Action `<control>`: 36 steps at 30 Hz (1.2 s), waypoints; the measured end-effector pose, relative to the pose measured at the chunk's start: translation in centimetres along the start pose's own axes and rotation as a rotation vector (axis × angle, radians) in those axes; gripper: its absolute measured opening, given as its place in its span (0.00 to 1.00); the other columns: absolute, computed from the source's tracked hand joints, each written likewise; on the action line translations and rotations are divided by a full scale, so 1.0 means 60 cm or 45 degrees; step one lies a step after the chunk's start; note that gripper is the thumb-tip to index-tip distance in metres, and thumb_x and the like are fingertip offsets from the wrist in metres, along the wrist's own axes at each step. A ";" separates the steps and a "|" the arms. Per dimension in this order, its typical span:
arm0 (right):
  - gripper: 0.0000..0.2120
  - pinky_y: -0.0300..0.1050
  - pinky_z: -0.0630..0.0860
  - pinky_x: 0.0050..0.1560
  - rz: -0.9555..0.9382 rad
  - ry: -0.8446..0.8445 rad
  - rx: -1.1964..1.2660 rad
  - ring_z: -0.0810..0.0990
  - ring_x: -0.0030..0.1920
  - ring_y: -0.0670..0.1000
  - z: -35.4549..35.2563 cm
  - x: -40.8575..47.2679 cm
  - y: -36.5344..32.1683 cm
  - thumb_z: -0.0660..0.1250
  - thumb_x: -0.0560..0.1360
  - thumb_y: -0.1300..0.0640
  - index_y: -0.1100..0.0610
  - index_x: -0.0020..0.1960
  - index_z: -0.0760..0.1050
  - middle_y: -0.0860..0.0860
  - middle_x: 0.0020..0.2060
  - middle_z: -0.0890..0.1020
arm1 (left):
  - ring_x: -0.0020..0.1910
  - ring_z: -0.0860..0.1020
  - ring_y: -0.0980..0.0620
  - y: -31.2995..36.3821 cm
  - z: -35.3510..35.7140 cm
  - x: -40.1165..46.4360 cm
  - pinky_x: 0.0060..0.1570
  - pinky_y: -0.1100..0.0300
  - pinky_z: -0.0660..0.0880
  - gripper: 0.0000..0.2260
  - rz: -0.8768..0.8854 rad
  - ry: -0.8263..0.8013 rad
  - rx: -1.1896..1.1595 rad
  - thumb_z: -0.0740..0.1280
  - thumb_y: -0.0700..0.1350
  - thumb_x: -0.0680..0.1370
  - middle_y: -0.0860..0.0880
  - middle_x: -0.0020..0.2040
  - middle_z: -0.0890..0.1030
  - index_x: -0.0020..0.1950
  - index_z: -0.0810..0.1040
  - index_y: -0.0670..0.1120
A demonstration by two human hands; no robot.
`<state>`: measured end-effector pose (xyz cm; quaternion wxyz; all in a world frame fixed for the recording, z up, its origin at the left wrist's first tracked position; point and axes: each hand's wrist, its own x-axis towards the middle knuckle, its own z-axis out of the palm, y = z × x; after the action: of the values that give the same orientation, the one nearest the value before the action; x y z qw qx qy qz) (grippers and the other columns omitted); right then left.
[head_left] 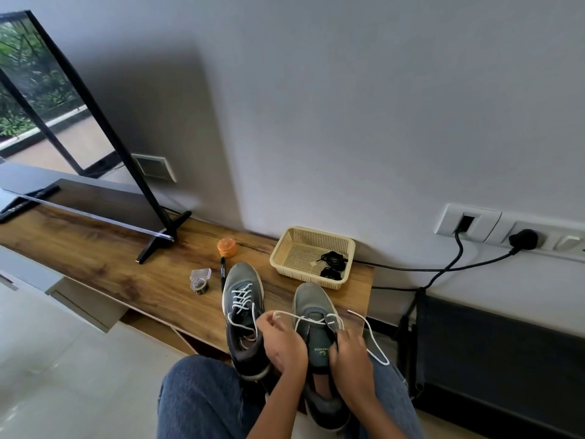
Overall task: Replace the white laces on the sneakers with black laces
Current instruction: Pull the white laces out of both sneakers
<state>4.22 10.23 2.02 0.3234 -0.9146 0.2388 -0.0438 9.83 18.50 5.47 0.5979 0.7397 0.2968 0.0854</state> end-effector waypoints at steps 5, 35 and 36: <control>0.12 0.48 0.72 0.48 -0.053 0.016 -0.001 0.72 0.55 0.54 -0.002 -0.002 -0.003 0.56 0.78 0.61 0.57 0.59 0.73 0.54 0.54 0.74 | 0.66 0.72 0.45 -0.025 0.005 0.007 0.62 0.45 0.70 0.13 0.876 -0.360 0.811 0.70 0.46 0.74 0.50 0.66 0.75 0.58 0.77 0.54; 0.17 0.46 0.72 0.55 -0.162 0.103 -0.113 0.73 0.60 0.52 -0.006 0.004 -0.027 0.63 0.75 0.53 0.51 0.64 0.70 0.48 0.58 0.76 | 0.75 0.60 0.47 -0.059 -0.020 -0.009 0.69 0.52 0.64 0.33 0.498 -0.444 0.692 0.63 0.50 0.79 0.48 0.78 0.60 0.79 0.52 0.47; 0.16 0.46 0.71 0.56 -0.173 0.129 -0.110 0.73 0.59 0.52 -0.007 0.008 -0.031 0.64 0.75 0.52 0.51 0.62 0.72 0.48 0.56 0.76 | 0.76 0.58 0.48 -0.063 -0.020 -0.005 0.70 0.53 0.62 0.30 0.527 -0.482 0.768 0.62 0.50 0.80 0.49 0.78 0.58 0.79 0.54 0.48</control>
<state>5.32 11.01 3.48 0.2673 -0.9384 0.1941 -0.1015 7.71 19.73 2.31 0.3686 0.9285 0.0384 -0.0244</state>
